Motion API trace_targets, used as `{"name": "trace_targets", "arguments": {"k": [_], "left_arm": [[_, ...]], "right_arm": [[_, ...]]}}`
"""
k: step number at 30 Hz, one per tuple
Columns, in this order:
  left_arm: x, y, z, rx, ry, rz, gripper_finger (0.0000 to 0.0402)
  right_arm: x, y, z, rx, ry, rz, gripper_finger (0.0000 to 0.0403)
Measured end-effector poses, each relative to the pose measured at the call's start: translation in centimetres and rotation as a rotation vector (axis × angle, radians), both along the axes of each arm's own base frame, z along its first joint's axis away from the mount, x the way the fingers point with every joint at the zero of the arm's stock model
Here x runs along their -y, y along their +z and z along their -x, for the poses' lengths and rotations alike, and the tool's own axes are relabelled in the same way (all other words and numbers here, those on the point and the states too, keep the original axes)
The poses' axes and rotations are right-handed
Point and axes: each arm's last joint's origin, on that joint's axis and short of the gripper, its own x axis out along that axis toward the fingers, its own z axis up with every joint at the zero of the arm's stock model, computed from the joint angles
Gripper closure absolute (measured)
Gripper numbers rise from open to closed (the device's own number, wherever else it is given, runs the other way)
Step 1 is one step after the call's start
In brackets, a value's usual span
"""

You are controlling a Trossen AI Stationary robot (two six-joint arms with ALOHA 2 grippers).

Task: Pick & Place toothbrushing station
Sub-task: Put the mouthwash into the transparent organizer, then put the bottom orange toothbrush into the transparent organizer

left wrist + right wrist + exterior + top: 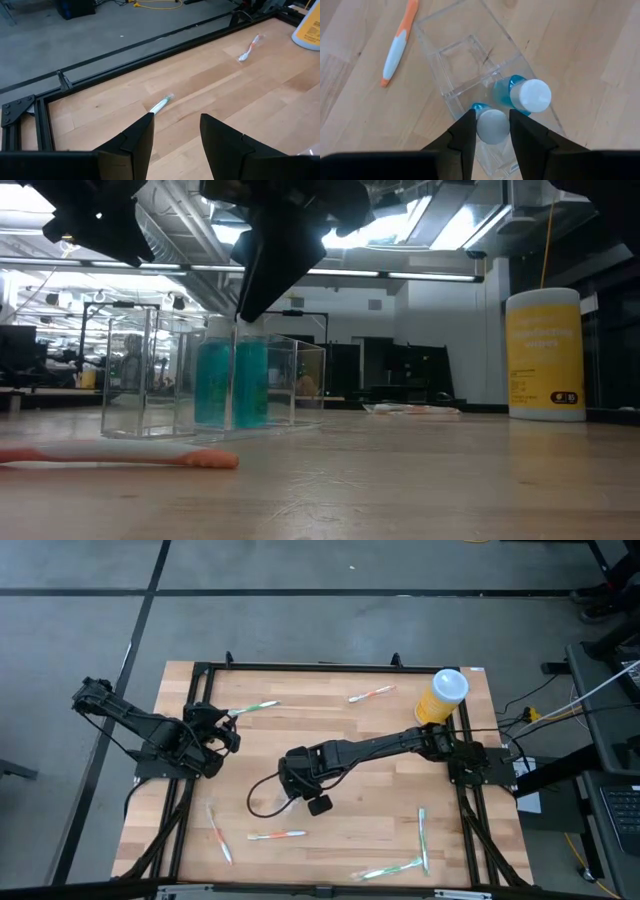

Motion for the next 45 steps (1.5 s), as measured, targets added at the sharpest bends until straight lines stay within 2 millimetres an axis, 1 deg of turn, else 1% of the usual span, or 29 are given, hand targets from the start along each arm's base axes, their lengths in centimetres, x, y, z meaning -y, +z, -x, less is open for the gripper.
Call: {"name": "trace_targets", "arguments": {"k": [11, 25, 32, 38, 42, 45], "left_arm": [[0.0, 0.0, 0.0, -0.001, 0.000, 0.002, 0.0245], [0.0, 0.0, 0.0, -0.008, -0.005, -0.002, 0.0245], [0.0, 0.0, 0.0, -0.009, -0.005, -0.003, 0.0245], [0.0, 0.0, 0.0, -0.009, -0.005, -0.003, 0.0245], [0.0, 0.0, 0.0, -0.016, -0.009, -0.006, 0.0245], [0.2, 0.0, 0.0, -0.030, -0.029, 0.002, 0.0245]], "right_arm": [[0.0, 0.0, -0.1, 0.009, -0.027, -0.005, 0.0276], [0.0, 0.3, -0.2, 0.019, -0.051, -0.018, 0.0275], [0.0, 1.5, -0.3, 0.058, -0.069, -0.021, 0.0275], [0.0, 3.0, -0.3, 0.087, -0.086, -0.031, 0.0275], [0.5, 4.7, 0.2, 0.114, -0.121, -0.044, 0.0275], [1.5, 6.5, 1.1, 0.107, -0.168, -0.054, 0.0275]]}}
